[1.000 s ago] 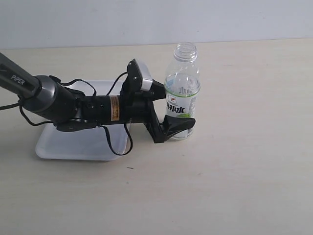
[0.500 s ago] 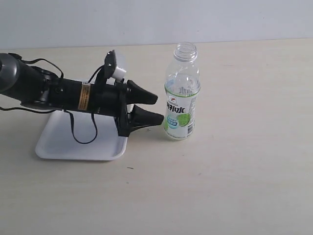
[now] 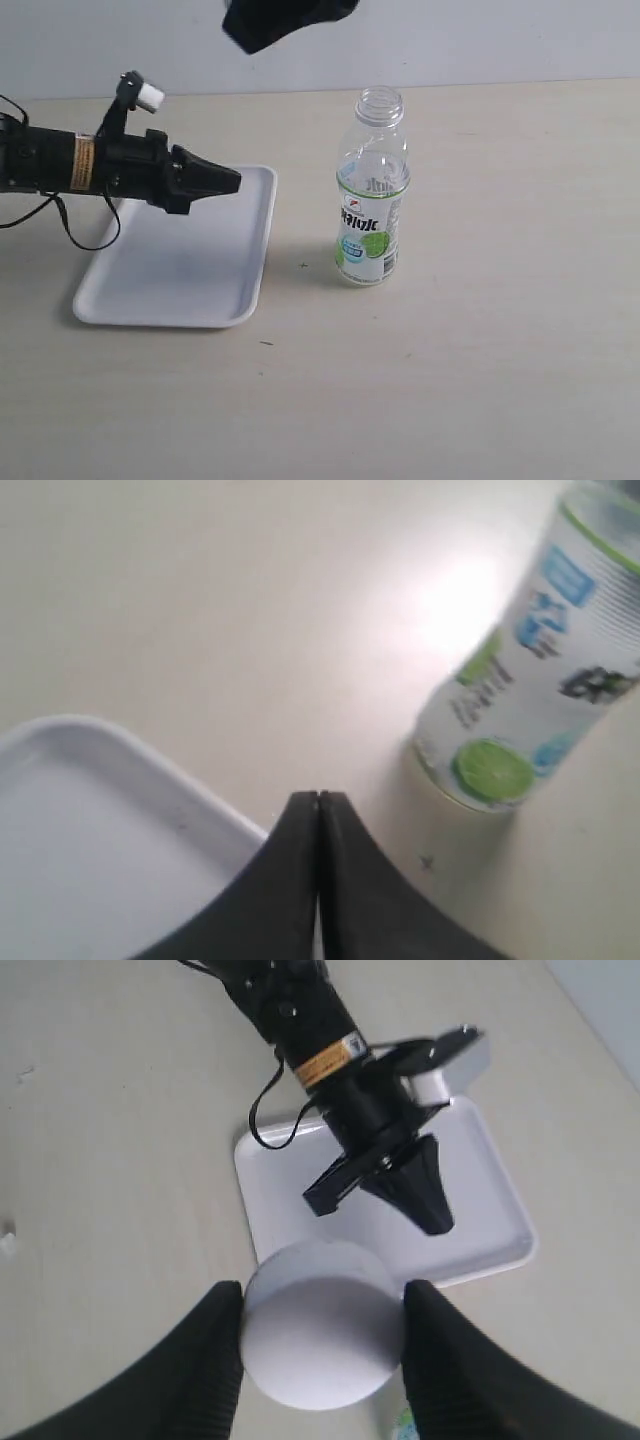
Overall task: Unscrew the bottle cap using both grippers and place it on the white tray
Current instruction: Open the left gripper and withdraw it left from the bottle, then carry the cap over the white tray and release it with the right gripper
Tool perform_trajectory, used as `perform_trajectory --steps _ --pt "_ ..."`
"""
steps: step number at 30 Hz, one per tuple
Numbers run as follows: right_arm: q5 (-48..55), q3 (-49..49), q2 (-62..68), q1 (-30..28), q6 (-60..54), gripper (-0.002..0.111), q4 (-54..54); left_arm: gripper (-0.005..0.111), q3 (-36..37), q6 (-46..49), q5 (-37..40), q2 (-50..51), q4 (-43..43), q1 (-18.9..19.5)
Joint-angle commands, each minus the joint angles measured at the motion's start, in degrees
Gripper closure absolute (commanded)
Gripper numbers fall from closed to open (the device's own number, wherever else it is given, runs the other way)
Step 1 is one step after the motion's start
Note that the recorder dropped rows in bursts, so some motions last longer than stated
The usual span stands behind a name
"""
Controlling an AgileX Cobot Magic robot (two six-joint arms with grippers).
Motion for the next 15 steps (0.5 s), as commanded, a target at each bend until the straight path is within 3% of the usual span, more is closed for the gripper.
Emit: perform_trajectory --steps 1,5,11,15 --pt "-4.07 -0.14 6.32 4.82 12.78 0.108 -8.60 0.107 2.25 -3.24 3.82 -0.79 -7.74 3.14" --pt "-5.56 -0.14 12.76 7.15 20.29 0.108 -11.93 0.107 6.89 2.15 6.99 -2.64 -19.35 4.79" --pt "-11.08 -0.24 22.00 7.49 21.24 0.108 -9.85 0.107 16.74 18.11 9.38 -8.07 -42.05 5.98" --pt "-14.00 -0.24 26.62 7.49 21.24 0.108 -9.43 0.107 20.28 24.08 8.97 -11.26 -49.10 5.85"
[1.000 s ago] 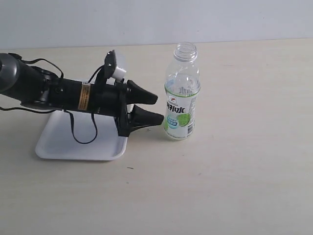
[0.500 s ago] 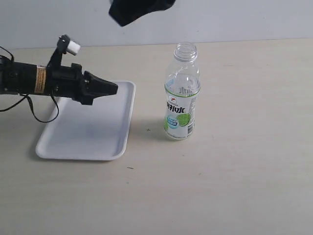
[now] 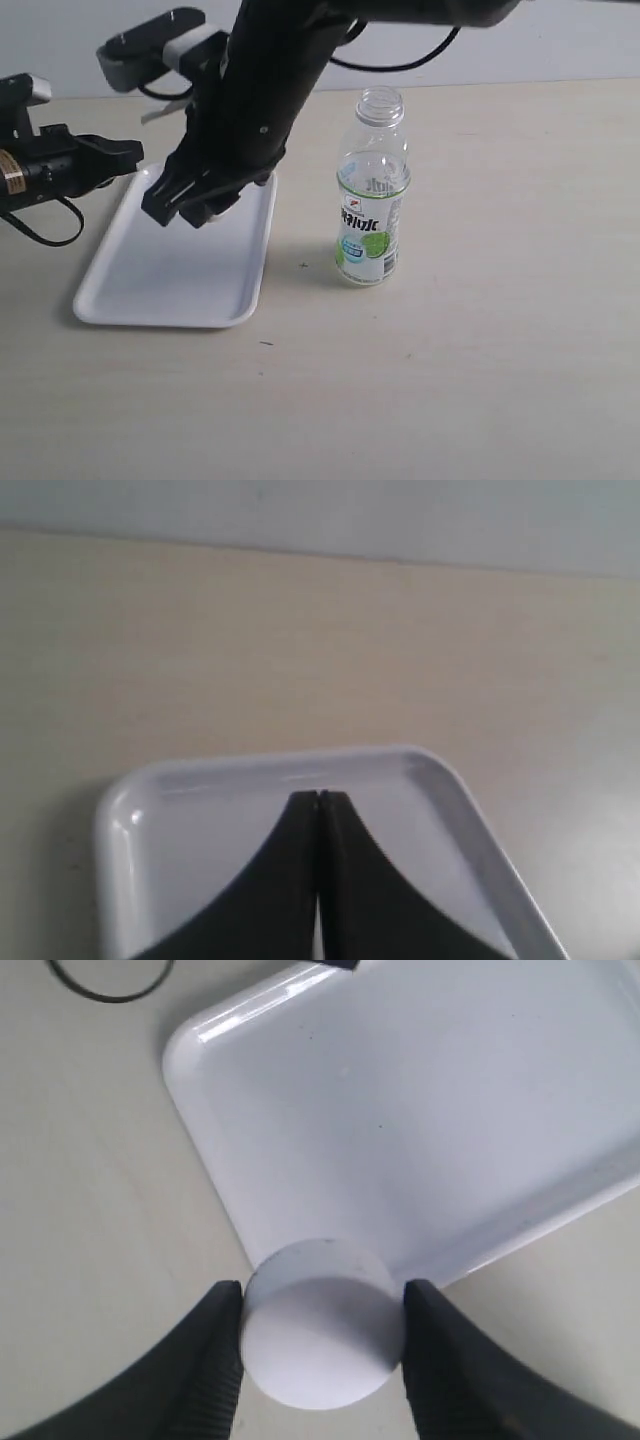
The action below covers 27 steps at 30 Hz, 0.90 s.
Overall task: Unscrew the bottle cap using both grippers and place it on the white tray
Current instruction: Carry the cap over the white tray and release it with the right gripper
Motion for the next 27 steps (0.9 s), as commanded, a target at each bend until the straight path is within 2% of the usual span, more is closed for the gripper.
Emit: perform_trajectory --steps 1,4,15,27 --pt "-3.84 -0.24 4.64 0.09 0.73 0.108 0.65 0.107 3.63 6.93 -0.15 -3.68 -10.01 -0.03" --pt "-5.92 -0.24 6.95 0.09 2.23 0.108 0.08 0.107 4.74 9.50 -0.33 -4.26 -13.78 -0.03" --pt "-13.66 -0.42 8.13 0.09 0.46 0.108 -1.16 0.107 4.76 9.61 -0.99 -4.26 -13.97 -0.03" --pt "-5.77 -15.18 9.06 0.09 0.09 0.108 -3.35 0.107 4.86 9.50 -2.22 -4.26 -13.97 -0.03"
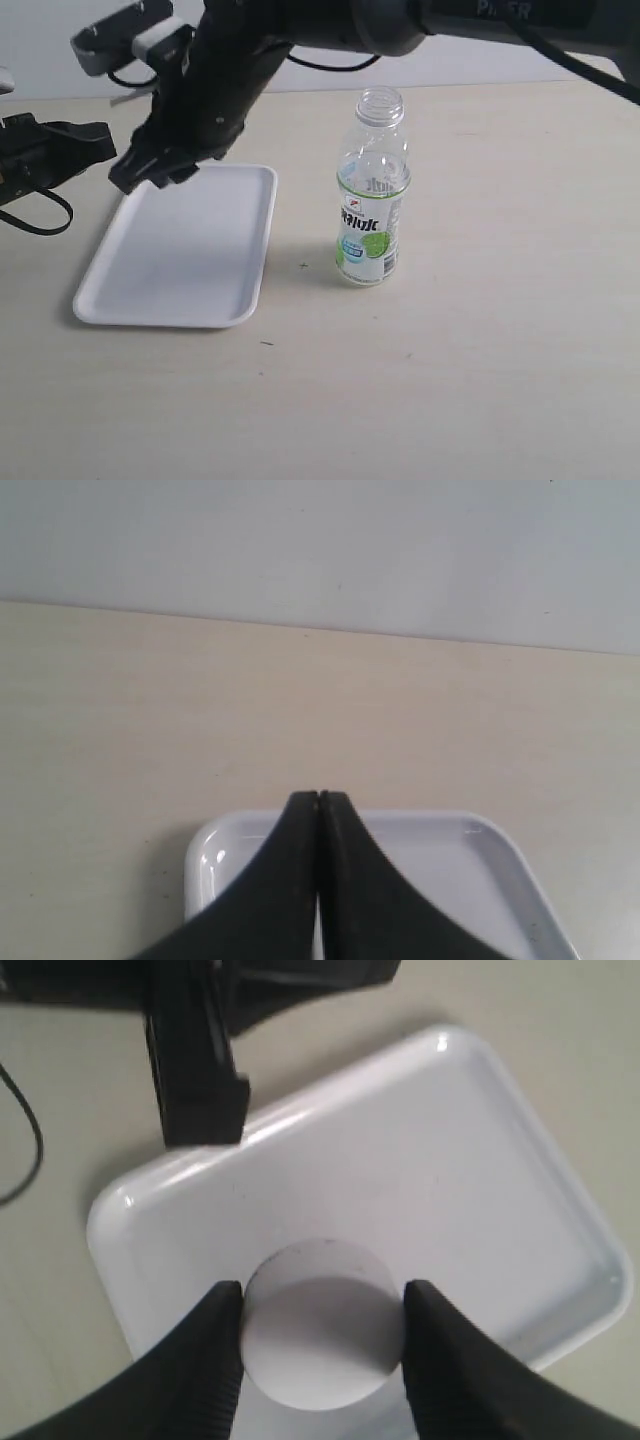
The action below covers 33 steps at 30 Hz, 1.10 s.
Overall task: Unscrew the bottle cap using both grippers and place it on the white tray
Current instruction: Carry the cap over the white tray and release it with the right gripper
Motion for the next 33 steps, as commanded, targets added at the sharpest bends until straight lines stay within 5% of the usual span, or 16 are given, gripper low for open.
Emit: perform_trajectory --steps 1,13,33 --pt "1.63 -5.50 1.45 0.07 -0.71 0.108 -0.29 0.107 0.37 0.16 -0.88 -0.49 -0.38 -0.03" --pt "1.32 -15.35 13.98 0.07 -2.12 0.108 1.10 0.107 2.87 2.51 -1.75 -0.49 -10.14 -0.03" --pt "3.42 -15.50 22.01 0.07 6.85 0.108 -0.92 0.107 2.97 2.77 -1.77 -0.49 -12.01 -0.03"
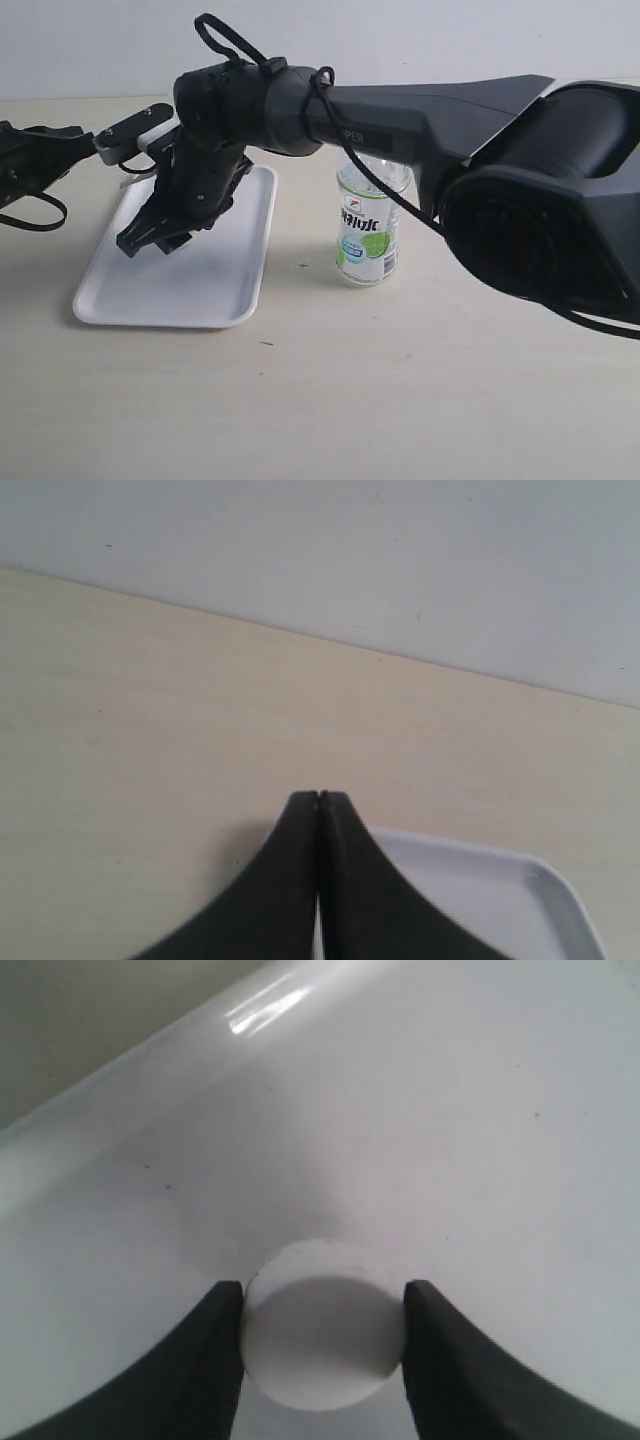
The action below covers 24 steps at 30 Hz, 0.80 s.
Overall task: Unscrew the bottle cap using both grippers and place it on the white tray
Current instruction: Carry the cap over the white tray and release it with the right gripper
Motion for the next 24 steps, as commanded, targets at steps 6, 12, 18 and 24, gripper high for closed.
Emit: perform_trajectory --steps 6,12,18,24 --pt "0.72 -0.67 1.36 0.07 0.60 0.108 -0.31 0.107 0.29 0.23 4.54 -0.39 -7.69 -0.03" --pt "2.06 -0.67 1.36 0.07 0.60 0.108 -0.31 0.107 0.29 0.23 4.67 -0.39 -8.17 -0.03" --pt "4.24 -0.67 1.36 0.07 0.41 0.100 -0.31 0.107 0.29 0.23 4.67 -0.39 -8.17 -0.03" --pt "3.51 -0.67 1.36 0.07 0.41 0.052 -0.31 0.107 0.29 0.23 4.41 -0.39 -8.12 -0.03"
